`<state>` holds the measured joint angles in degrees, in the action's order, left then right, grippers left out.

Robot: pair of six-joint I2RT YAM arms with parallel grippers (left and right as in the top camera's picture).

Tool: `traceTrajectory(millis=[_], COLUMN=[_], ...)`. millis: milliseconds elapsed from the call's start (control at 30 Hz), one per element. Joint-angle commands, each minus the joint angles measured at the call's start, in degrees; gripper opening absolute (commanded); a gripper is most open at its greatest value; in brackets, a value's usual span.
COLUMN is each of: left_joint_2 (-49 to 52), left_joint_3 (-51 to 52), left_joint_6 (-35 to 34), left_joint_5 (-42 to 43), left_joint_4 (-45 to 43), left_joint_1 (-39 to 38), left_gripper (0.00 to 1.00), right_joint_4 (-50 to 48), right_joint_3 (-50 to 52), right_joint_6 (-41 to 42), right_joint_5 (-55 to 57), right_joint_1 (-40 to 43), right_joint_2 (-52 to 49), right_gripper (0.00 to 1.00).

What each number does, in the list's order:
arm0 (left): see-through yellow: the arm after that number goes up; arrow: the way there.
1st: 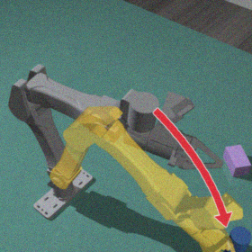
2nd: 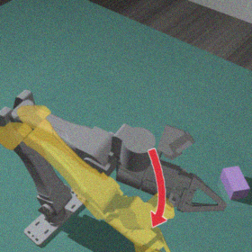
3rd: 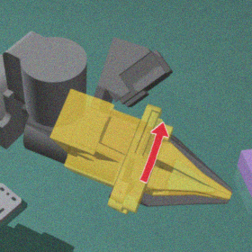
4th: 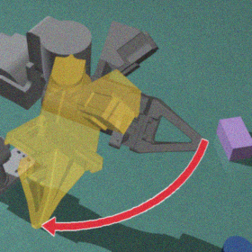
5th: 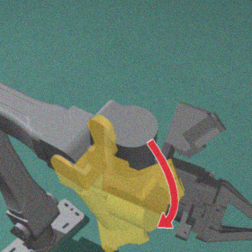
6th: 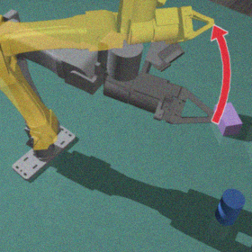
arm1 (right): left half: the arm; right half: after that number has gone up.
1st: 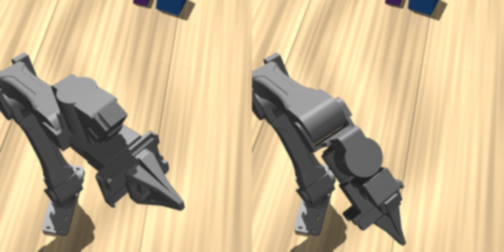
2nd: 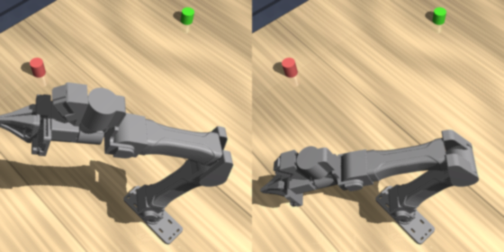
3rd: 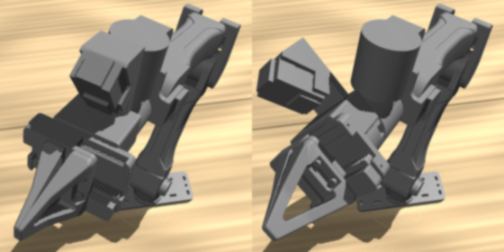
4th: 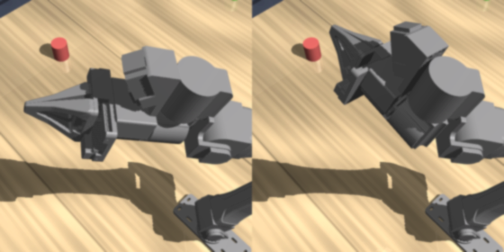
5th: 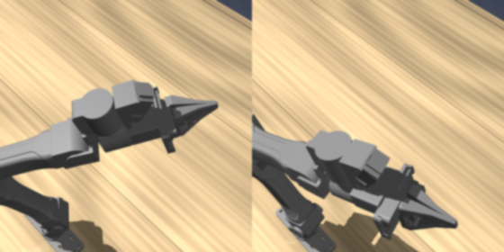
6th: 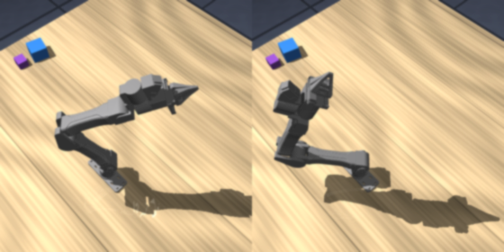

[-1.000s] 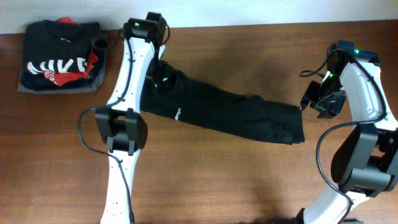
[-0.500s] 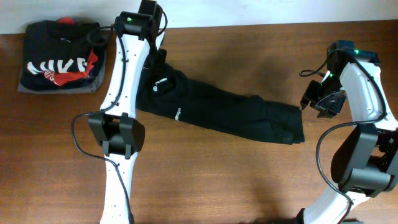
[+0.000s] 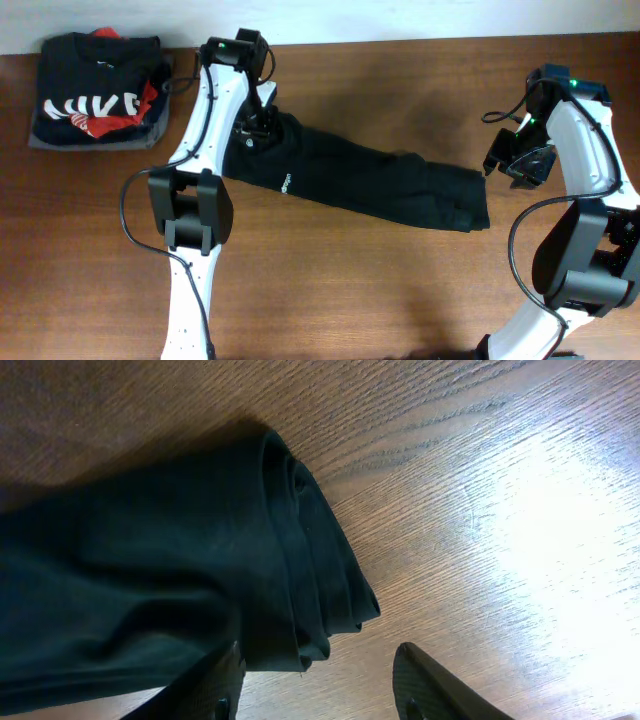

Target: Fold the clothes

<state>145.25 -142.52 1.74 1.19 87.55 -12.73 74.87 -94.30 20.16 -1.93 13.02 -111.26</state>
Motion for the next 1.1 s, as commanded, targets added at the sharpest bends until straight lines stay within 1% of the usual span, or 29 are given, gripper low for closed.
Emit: traceTrajectory(millis=[0,167,333,500,667,800,1033,1067], left_joint_2=[-0.9,-0.9,-0.9,-0.9,-0.9,-0.9,-0.9,-0.9], left_joint_3=[0.2,0.3,0.3,0.3,0.3,0.9,4.9,4.9], left_joint_6=[0.7,0.7,0.7,0.7,0.7,0.7,0.7,0.7], left_joint_5=[0.9,0.3,-4.7,-6.8,-6.8,-4.8,-4.9,-4.9], left_joint_4=[-1.7,-3.1,-3.2,-3.6,-4.4,-4.6,-6.1,-6.1], left_joint_1=[0.2,1.2,2.3,2.7,2.8,2.8,2.8,2.8], left_gripper=[0.47,0.47,0.47,0.47,0.47,0.46,0.46,0.42], right_joint_4=[-0.1,-0.1,-0.2,-0.4,-0.4,-0.3,-0.3,-0.3], right_joint_3=[0.2,0.2,0.2,0.2,0.2,0.2,0.2,0.2], right_joint_6=[-0.4,-0.4,-0.4,-0.4,-0.4,-0.4,-0.4,-0.4], right_joint_5=[0.5,0.5,0.5,0.5,0.5,0.5,0.5,0.5], right_joint_1=[-0.3,-0.3,-0.3,-0.3,-0.3,-0.3,-0.3,-0.3], right_joint_2=[1.3,1.3,1.3,1.3,1.3,1.3,1.3,1.3], right_gripper=[0.53,0.53,0.53,0.53,0.53,0.53,0.53,0.53])
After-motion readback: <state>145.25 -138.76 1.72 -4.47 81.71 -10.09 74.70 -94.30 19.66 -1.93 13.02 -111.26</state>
